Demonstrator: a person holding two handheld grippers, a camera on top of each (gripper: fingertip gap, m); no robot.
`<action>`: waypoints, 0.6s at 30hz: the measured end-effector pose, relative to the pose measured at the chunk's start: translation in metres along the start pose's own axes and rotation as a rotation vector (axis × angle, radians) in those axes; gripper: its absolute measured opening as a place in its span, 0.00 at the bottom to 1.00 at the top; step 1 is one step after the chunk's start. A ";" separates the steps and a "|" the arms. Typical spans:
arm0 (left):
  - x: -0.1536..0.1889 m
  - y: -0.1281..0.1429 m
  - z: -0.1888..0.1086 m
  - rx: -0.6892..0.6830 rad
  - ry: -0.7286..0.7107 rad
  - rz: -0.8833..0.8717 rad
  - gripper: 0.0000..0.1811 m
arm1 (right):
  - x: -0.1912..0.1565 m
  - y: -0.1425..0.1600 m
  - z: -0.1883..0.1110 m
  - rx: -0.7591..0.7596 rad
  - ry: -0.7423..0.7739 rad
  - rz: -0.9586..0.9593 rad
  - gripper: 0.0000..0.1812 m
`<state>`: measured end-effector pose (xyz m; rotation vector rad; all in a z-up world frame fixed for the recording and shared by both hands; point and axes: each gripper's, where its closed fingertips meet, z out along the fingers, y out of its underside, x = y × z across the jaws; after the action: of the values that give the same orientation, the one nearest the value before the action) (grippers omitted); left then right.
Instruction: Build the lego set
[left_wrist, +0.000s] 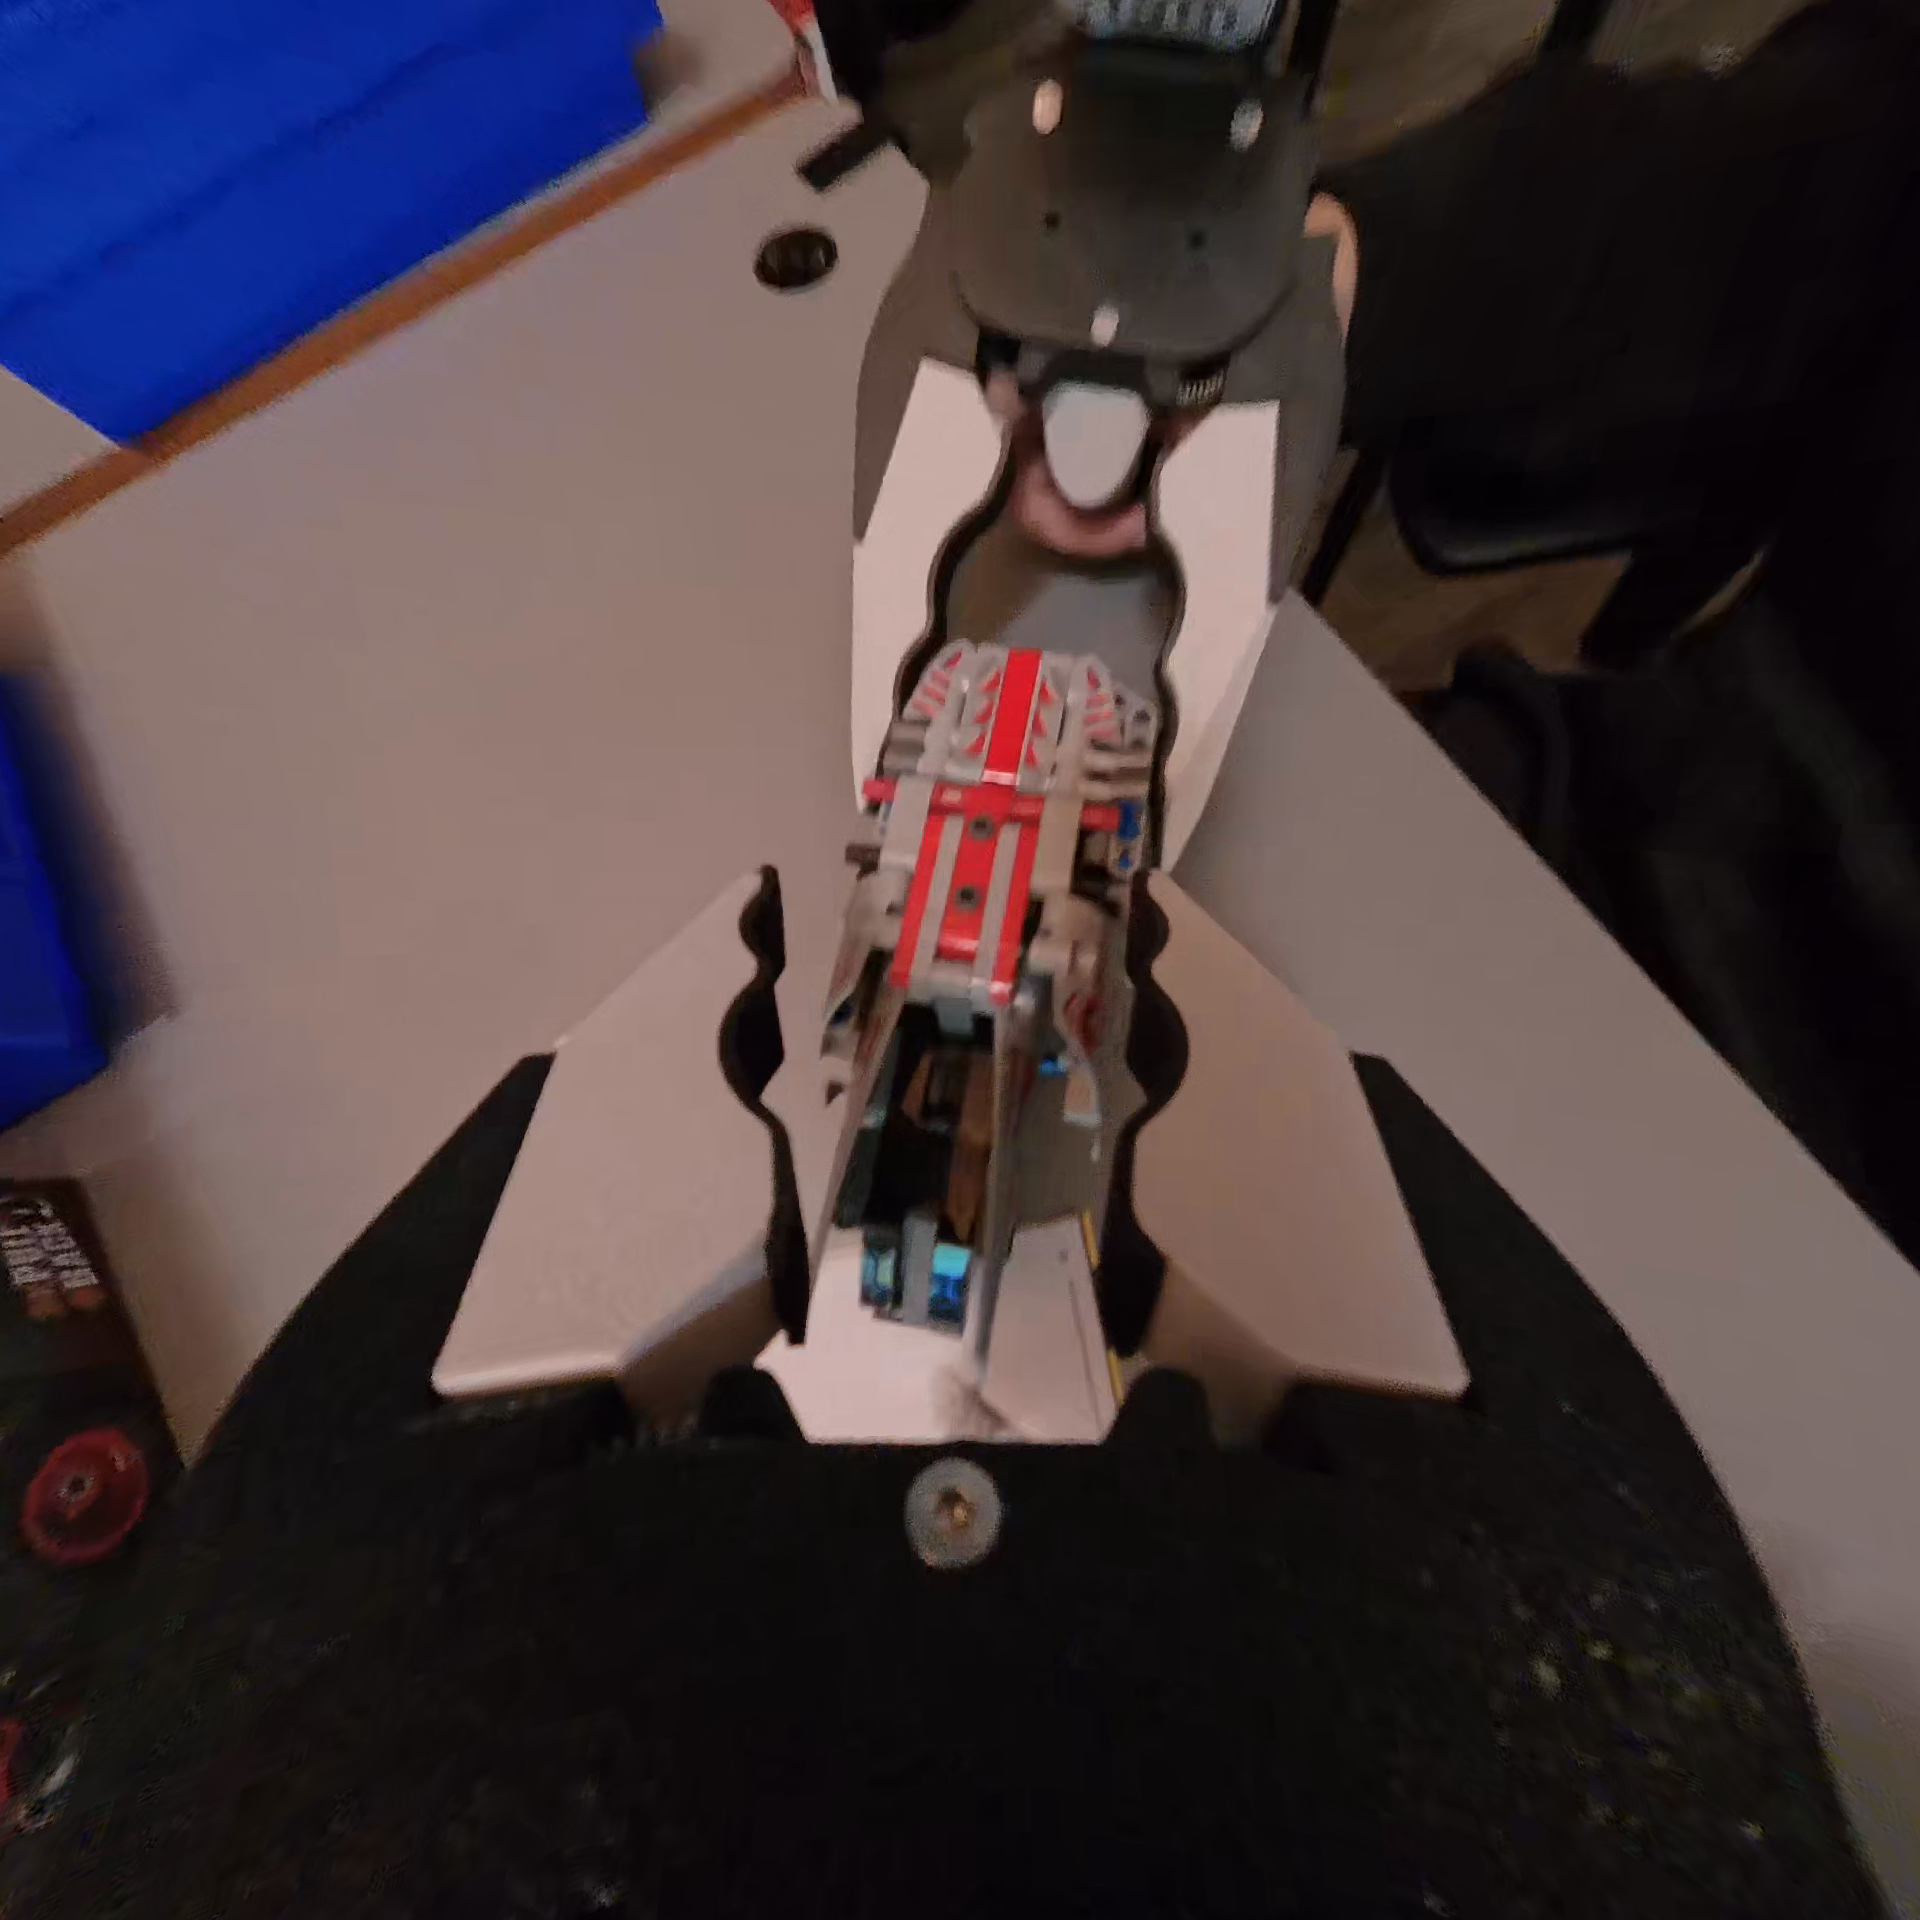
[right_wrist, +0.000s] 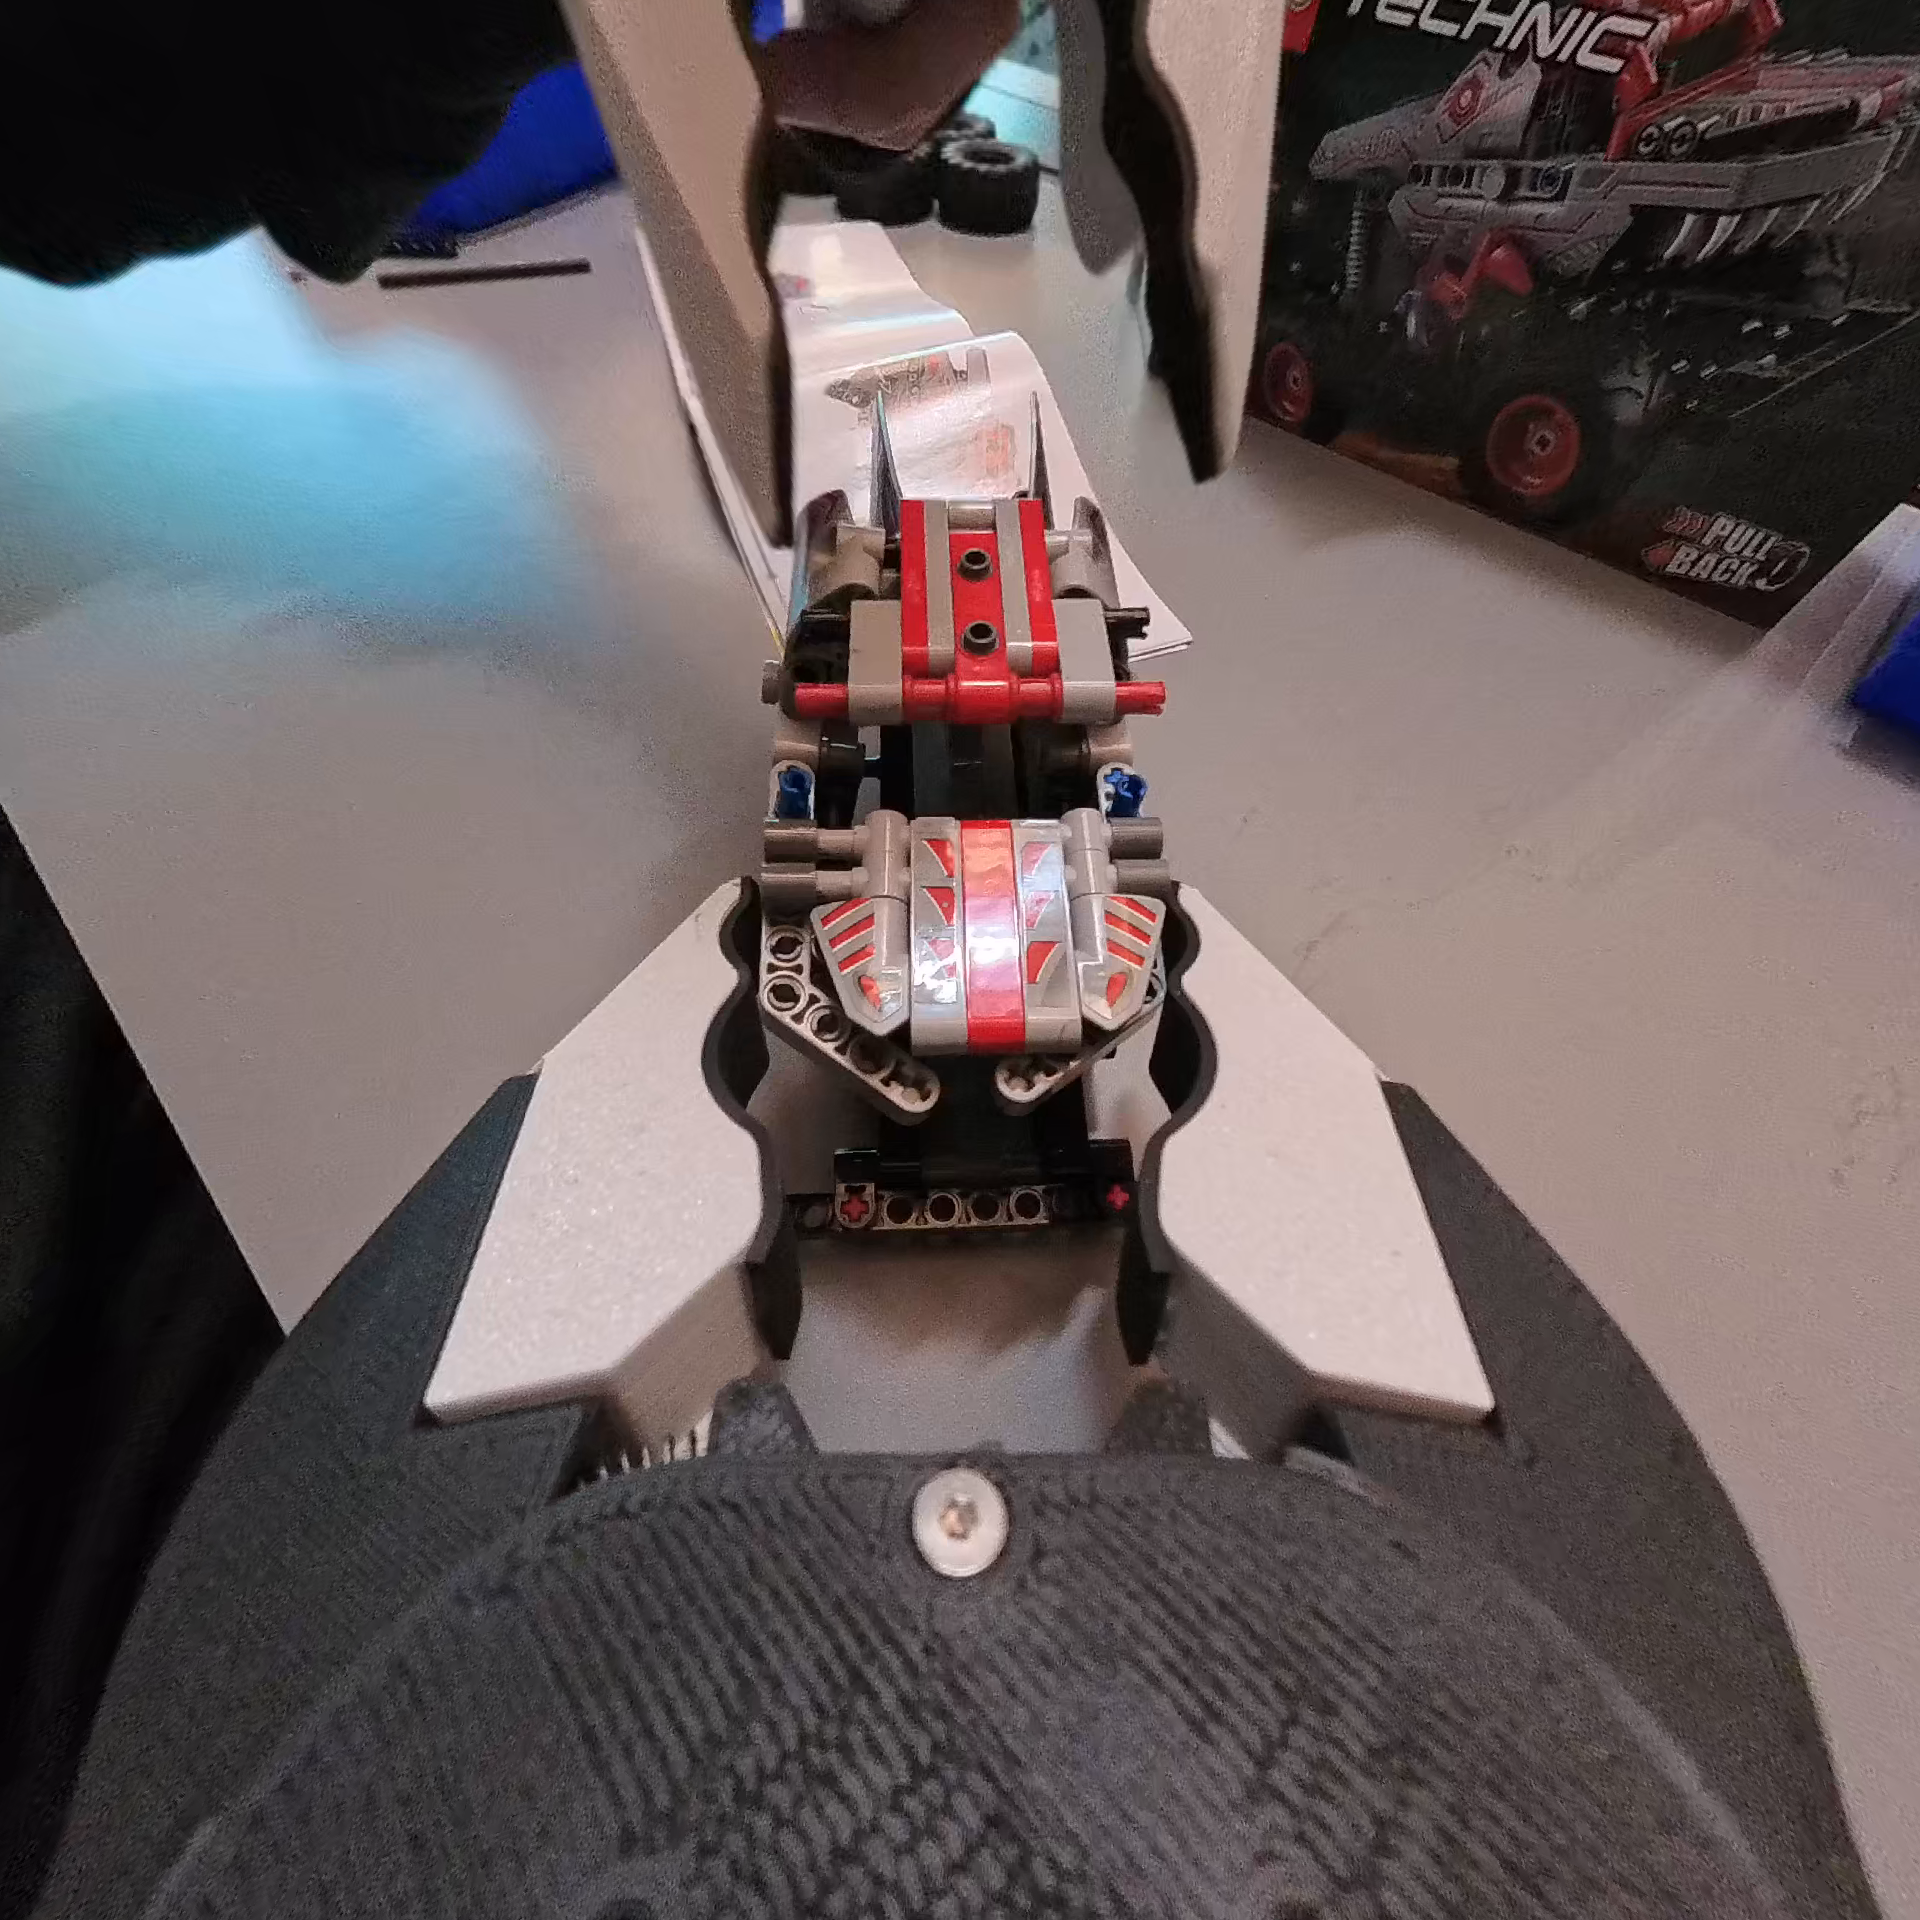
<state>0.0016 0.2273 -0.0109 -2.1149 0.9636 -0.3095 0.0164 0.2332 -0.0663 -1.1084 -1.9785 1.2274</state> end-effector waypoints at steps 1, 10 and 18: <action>0.003 -0.005 0.001 0.014 -0.034 0.012 0.34 | 0.000 0.000 0.000 0.000 0.002 -0.001 0.42; 0.023 -0.008 0.036 -0.251 -0.080 0.089 0.27 | 0.000 0.000 0.000 -0.002 0.006 -0.003 0.41; 0.022 -0.008 0.038 -0.380 -0.180 0.053 0.39 | 0.001 0.000 0.000 0.000 0.007 0.006 0.41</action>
<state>0.0392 0.2358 -0.0326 -2.4026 1.0304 0.0993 0.0158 0.2345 -0.0663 -1.1185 -1.9716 1.2249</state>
